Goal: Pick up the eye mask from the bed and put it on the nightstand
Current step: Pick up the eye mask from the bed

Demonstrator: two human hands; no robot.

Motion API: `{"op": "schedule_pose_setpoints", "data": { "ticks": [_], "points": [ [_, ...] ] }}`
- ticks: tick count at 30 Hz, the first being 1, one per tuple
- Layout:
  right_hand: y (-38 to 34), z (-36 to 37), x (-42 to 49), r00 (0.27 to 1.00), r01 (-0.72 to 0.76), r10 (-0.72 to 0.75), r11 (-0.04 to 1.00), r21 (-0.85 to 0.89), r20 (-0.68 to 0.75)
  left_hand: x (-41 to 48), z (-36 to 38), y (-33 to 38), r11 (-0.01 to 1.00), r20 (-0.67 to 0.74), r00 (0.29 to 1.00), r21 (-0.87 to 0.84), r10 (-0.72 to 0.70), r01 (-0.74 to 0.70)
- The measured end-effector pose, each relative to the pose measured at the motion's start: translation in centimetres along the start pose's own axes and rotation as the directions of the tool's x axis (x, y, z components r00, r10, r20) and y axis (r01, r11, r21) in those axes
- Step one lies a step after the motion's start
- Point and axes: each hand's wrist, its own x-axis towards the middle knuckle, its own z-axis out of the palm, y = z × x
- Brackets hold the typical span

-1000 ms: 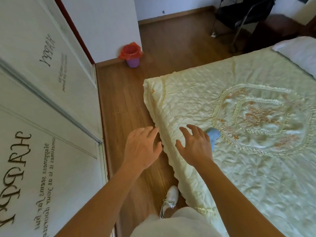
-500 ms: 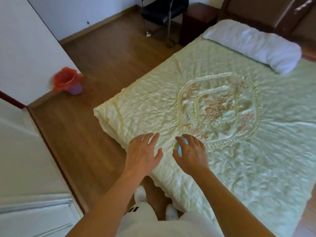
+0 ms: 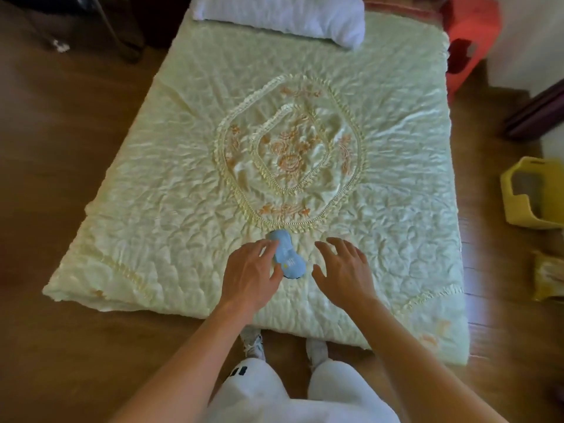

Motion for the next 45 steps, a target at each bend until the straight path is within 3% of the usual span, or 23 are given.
{"op": "schedule_pose_setpoints", "data": {
  "ticks": [11,18,27,32,38,42,45],
  "points": [
    [0.5,8.6,4.7,0.986,-0.151,0.156,0.985,-0.077,0.054,6.2,8.9,-7.2,0.939,0.207,0.917,-0.018,0.34,-0.344],
    [3.5,19.6,9.3,0.992,-0.069,0.074,0.996,-0.053,0.105,11.6,18.9,-11.2,0.88,0.305,0.847,0.054,0.436,-0.472],
    [6.0,32.0,12.7,0.985,0.044,-0.041,0.999,-0.014,0.165,16.5,31.0,-15.7,0.795,0.318,0.777,0.101,0.544,-0.598],
    [5.9,35.6,12.4,0.999,-0.005,0.004,1.0,0.01,0.036,18.7,33.1,-16.3,0.711,0.267,0.704,0.085,0.658,-0.698],
    [6.5,36.1,12.7,0.99,-0.021,0.036,0.994,0.111,-0.14,19.9,33.2,-13.8,0.742,0.091,0.743,0.05,0.663,-0.669],
    [8.0,32.9,13.7,0.984,-0.111,0.143,0.958,0.263,-0.104,20.5,32.4,-12.3,0.848,0.134,0.837,-0.104,0.53,-0.52],
    [9.5,28.7,13.7,0.98,-0.129,0.186,0.866,0.483,-0.073,20.0,30.3,-11.0,0.876,0.213,0.879,-0.337,0.428,-0.345]
  ]
}}
